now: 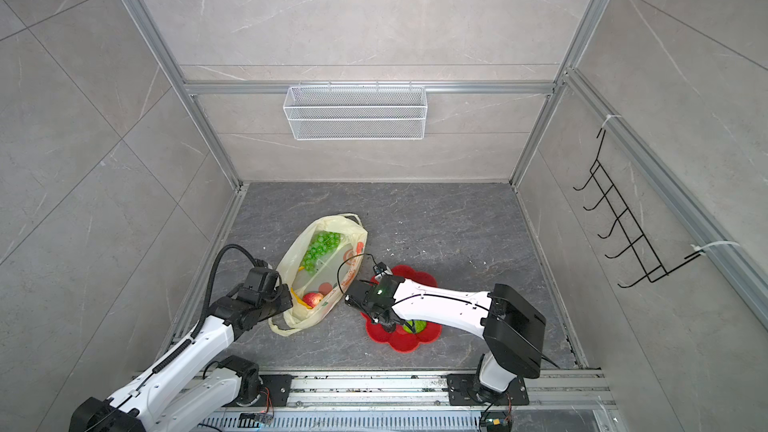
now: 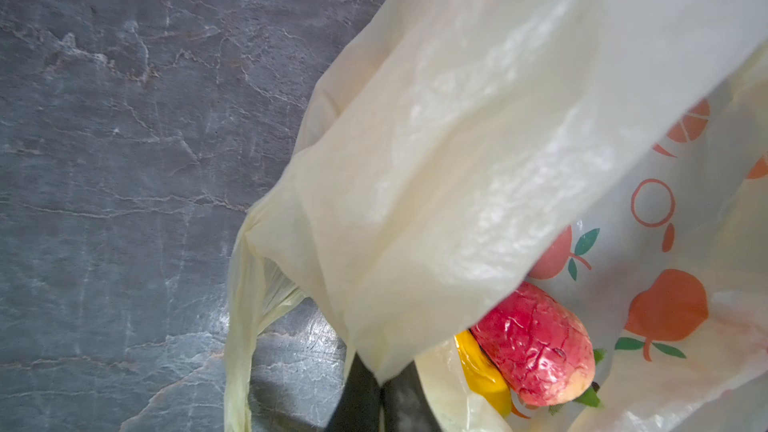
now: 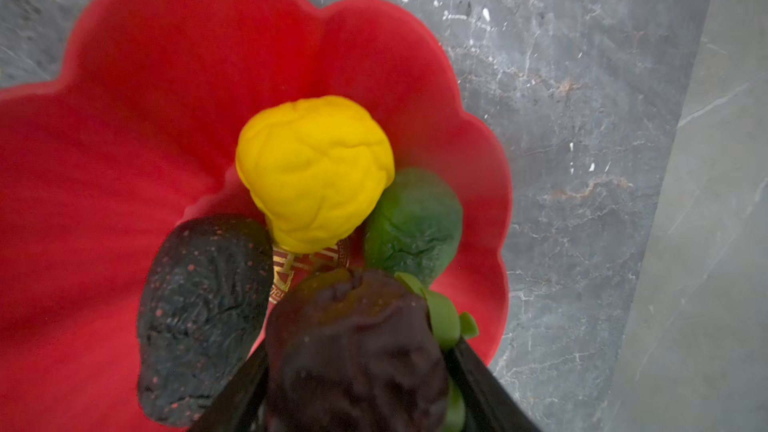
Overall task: Take the fake fruits out of the plastic bag
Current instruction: 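Lower the dark brown fruit onto the red plate and open the right gripper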
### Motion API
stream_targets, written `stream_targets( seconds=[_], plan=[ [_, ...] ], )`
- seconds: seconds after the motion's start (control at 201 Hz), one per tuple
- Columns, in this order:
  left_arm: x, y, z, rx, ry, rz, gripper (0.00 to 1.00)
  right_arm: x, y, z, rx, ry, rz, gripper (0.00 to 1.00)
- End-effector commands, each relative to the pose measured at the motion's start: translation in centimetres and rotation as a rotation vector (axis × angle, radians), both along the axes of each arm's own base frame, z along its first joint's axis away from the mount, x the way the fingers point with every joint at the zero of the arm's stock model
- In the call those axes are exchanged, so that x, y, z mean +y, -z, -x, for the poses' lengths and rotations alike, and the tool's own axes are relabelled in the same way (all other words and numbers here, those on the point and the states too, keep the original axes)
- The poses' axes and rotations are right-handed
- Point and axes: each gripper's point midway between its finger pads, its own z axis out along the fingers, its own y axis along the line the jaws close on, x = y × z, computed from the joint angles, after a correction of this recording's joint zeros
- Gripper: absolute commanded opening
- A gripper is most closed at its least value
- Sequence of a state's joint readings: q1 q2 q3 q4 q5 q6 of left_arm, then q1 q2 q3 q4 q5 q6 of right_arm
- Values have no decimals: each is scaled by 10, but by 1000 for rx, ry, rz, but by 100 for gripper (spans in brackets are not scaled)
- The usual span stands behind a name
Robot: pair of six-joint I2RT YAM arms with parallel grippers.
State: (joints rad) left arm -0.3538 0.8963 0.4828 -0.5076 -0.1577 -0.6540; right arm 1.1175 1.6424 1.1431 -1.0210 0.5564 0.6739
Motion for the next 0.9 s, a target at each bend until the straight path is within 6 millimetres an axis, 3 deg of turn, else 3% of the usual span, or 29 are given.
stream_targets(
  seconds=[0.0, 0.528, 0.891],
  plan=[
    [-2, -15, -11, -54, 12, -3, 0, -9, 10, 7, 27, 16, 45, 59],
    [-2, -15, -11, -53, 11, -2, 0, -13, 24, 9, 46, 19, 114, 60],
    [-2, -15, -11, -53, 11, -4, 0, -2, 25, 9, 46, -4, 115, 69]
  ],
)
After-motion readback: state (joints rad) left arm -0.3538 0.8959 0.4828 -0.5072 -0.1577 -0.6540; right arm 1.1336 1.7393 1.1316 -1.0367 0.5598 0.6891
